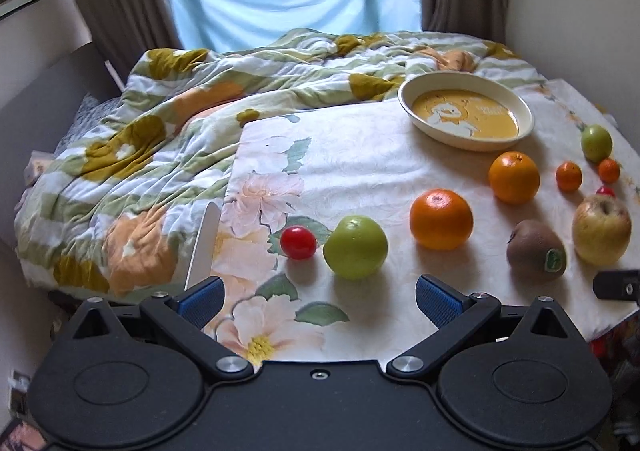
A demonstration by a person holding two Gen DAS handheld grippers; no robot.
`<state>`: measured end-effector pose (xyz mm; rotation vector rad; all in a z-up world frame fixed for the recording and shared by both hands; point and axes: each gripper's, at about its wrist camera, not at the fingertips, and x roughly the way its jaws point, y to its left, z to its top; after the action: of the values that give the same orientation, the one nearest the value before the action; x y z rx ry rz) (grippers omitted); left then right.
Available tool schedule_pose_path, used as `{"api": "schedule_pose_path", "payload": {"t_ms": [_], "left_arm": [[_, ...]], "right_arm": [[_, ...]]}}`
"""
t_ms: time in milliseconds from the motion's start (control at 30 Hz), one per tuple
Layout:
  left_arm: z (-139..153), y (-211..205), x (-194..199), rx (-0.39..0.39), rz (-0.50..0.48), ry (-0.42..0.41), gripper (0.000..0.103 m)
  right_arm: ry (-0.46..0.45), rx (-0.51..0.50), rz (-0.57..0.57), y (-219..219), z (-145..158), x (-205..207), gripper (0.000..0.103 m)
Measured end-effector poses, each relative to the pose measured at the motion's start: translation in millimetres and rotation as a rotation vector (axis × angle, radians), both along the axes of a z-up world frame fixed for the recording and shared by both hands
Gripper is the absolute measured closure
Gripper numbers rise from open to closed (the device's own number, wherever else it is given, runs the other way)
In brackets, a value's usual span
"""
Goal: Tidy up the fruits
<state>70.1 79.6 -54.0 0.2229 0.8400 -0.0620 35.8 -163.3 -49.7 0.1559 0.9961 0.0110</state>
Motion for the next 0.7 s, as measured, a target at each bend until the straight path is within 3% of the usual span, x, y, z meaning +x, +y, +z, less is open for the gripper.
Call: {"api": "schedule_pose_path", "payload": {"t_ms": [367,433,567,700], "left_arm": [[-34,7,38,0.071,-0.308,0.035,0.003],[-38,6,45,0.067,-0.352,0.041,0.010],[-46,1,58,0.069,-0.404,0.055,0.011],[-55,-5,67,0.059,-0.446,0.085,0.027]], "right_arm": [[0.010,0.063,-0.230,35,-28,27,0.000],[0.006,0.066,-0.266,38,-32,31,0.000],[0.001,0.061,-0.314,46,-39,39,0.000],[0.000,0.057,-0.344,53,-46,46,0.000]]}}
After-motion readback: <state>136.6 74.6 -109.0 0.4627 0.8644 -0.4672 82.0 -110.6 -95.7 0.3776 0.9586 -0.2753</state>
